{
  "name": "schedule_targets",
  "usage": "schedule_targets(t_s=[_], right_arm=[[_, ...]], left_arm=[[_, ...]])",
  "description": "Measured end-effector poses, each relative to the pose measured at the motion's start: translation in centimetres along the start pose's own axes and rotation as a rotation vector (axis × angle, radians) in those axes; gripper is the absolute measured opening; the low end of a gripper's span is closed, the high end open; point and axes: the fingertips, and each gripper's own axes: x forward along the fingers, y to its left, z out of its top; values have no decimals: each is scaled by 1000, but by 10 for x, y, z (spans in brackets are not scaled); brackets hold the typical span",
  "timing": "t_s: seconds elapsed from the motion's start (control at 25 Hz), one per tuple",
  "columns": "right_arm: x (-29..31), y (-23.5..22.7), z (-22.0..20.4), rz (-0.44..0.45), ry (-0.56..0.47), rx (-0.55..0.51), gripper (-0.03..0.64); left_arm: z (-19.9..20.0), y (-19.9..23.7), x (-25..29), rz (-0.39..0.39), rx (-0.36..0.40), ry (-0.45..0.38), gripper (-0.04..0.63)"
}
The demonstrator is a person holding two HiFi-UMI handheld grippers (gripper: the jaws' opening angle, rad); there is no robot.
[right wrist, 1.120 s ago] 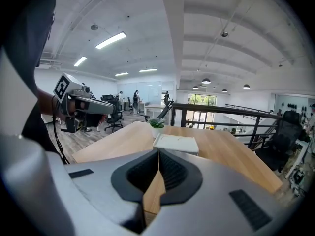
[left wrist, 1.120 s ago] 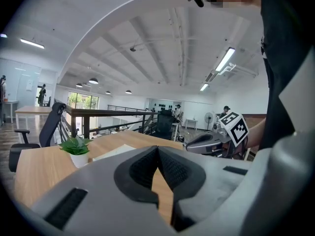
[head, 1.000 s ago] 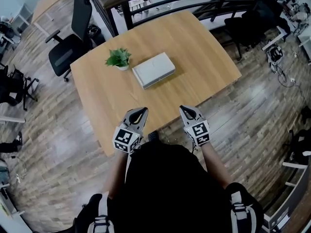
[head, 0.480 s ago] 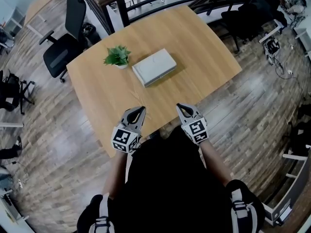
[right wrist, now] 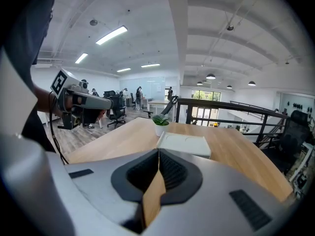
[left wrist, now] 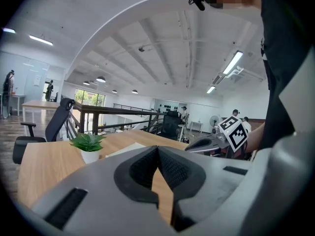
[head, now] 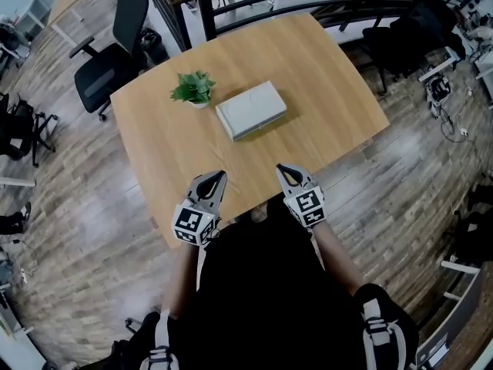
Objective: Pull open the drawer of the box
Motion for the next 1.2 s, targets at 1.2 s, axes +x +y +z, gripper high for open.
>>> schedule_targets(t_s=[1.2], right_arm=[[93,-32,-14,181,83,-63,26]], left_arm=[[-3,35,6,224,-52,31,23]])
